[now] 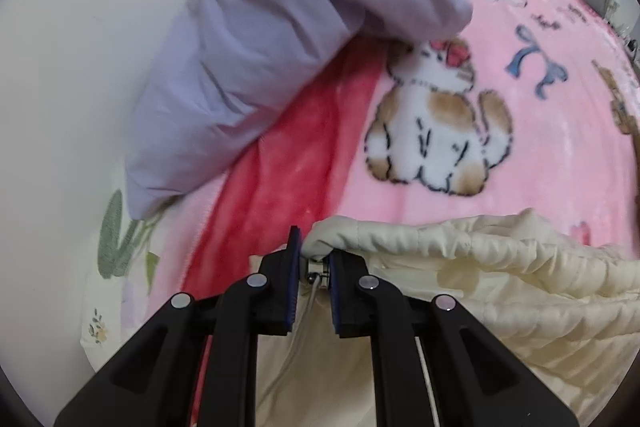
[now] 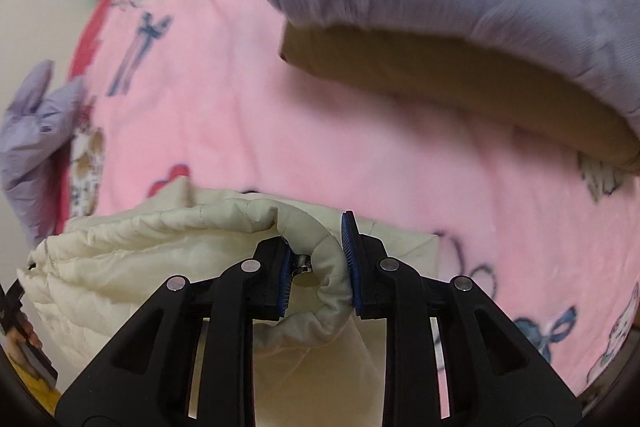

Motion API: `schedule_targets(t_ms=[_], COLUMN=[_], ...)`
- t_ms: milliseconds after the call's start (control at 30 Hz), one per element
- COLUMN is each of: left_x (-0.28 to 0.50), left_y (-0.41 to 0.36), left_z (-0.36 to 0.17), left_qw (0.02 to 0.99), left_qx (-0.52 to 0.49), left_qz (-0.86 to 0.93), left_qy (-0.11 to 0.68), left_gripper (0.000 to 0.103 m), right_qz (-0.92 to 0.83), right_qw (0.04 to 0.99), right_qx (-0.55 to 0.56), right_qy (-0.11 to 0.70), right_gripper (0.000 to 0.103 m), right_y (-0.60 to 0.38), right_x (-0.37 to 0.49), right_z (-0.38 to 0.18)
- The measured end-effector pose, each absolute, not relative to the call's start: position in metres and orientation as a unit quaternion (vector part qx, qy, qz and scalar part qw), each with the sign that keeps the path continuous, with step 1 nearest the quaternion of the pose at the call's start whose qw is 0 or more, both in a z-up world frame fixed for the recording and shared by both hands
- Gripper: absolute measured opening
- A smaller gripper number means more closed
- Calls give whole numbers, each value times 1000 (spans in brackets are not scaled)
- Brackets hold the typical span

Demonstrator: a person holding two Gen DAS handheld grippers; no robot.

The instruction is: Fold large clothes

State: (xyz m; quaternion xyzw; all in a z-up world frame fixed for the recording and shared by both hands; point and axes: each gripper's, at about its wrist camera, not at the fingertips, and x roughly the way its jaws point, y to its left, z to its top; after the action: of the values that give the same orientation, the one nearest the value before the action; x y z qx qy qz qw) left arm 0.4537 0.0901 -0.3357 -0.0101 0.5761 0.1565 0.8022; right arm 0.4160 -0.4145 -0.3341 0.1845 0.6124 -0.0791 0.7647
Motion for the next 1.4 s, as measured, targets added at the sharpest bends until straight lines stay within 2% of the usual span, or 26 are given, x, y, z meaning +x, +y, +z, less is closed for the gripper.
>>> schedule_targets(t_ms=[33, 133, 167, 267, 367, 433, 467, 633, 667, 700, 767, 867, 900, 967, 1033, 1067, 1133, 1233, 1400], left_x=[457, 462, 463, 466, 470, 472, 472, 473, 473, 474, 474, 474, 473, 471, 468, 466, 464, 457, 435], left_y=[87, 80, 78, 74, 67, 65, 64, 66, 68, 69, 72, 75, 76, 84, 96, 103, 115, 125, 118], left_z=[-346, -365, -369, -373, -373, -372, -370, -365, -365, -365, -365, -361, -360, -353, -344, -339, -331, -315, -294], left_qw=[798, 788, 786, 782, 777, 776, 777, 779, 778, 777, 777, 779, 780, 785, 794, 800, 807, 820, 830], left_qx=[-2, 25, 32, 50, 70, 74, 72, 50, 44, 42, 37, 37, 35, 31, 22, 14, 3, 0, 39], left_qz=[158, 160, 159, 161, 164, 166, 166, 167, 164, 161, 152, 130, 126, 114, 105, 98, 72, 15, -65], left_qy=[582, 594, 597, 601, 604, 604, 603, 603, 605, 607, 610, 612, 612, 608, 598, 592, 586, 572, 552], left_gripper=[13, 15, 15, 15, 15, 15, 15, 14, 14, 14, 15, 15, 17, 29, 49, 53, 69, 78, 78], right_qz=[-83, -102, -111, -124, -101, -80, -71, 30, 77, 110, 192, 242, 243, 219, 181, 160, 141, 126, 116], right_qw=[761, 749, 743, 741, 766, 788, 807, 874, 886, 889, 878, 849, 841, 841, 838, 831, 814, 814, 808], right_qx=[181, 164, 155, 141, 133, 137, 144, 120, 93, 73, 39, 28, 23, 10, 5, 15, 37, 31, -14], right_qy=[617, 634, 641, 644, 621, 594, 568, 471, 447, 438, 437, 470, 483, 495, 515, 532, 563, 567, 577], right_gripper=[23, 33, 39, 43, 43, 71, 95, 91, 85, 72, 63, 63, 64, 64, 64, 64, 66, 73, 79], right_y=[-412, -406, -402, -397, -389, -386, -383, -335, -310, -293, -244, -181, -166, -137, -124, -118, -111, -104, -89], right_x=[418, 423, 424, 426, 425, 423, 420, 415, 409, 405, 396, 391, 393, 401, 414, 426, 442, 451, 453], right_z=[-342, -365, -372, -374, -344, -314, -288, -201, -187, -182, -187, -224, -236, -264, -288, -305, -328, -344, -356])
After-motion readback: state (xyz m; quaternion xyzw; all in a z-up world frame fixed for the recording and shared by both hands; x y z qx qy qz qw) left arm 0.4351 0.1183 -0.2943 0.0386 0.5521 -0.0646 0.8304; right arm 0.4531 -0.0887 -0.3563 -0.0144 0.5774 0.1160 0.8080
